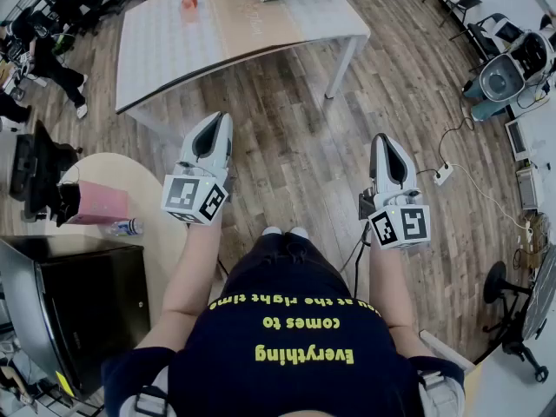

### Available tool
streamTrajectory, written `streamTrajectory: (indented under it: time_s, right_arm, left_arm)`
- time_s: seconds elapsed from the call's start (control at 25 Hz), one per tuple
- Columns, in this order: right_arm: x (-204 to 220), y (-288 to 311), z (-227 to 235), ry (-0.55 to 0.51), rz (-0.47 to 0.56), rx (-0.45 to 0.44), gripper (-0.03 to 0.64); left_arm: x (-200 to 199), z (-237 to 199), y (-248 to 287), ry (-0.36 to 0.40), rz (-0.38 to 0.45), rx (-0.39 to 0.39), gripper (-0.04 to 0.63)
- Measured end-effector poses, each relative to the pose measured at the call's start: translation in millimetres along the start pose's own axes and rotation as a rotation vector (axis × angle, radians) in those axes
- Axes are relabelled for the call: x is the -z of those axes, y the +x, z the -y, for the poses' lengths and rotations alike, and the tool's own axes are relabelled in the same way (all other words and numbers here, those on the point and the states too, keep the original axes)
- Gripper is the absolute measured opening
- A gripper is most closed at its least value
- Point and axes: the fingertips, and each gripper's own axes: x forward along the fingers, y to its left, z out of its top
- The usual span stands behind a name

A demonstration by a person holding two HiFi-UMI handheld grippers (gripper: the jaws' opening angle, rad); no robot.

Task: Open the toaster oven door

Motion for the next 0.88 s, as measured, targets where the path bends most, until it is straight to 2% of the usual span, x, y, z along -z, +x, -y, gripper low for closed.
streamTrajectory:
  time_s: [0.52, 0.88]
  right_arm:
    - [-6.0, 14.6, 16.0, 0.034, 0.017, -0.035, 0.009]
    - [4.7, 28.9, 19.1, 0.018, -0.012, -0.098, 0.016]
  left_arm:
    - [-1.9, 16.2, 21.1, 0.068, -0.002, -0.02, 0.0]
    - [-2.7, 24.9, 26.4, 0.101, 0.012, -0.074, 0.002]
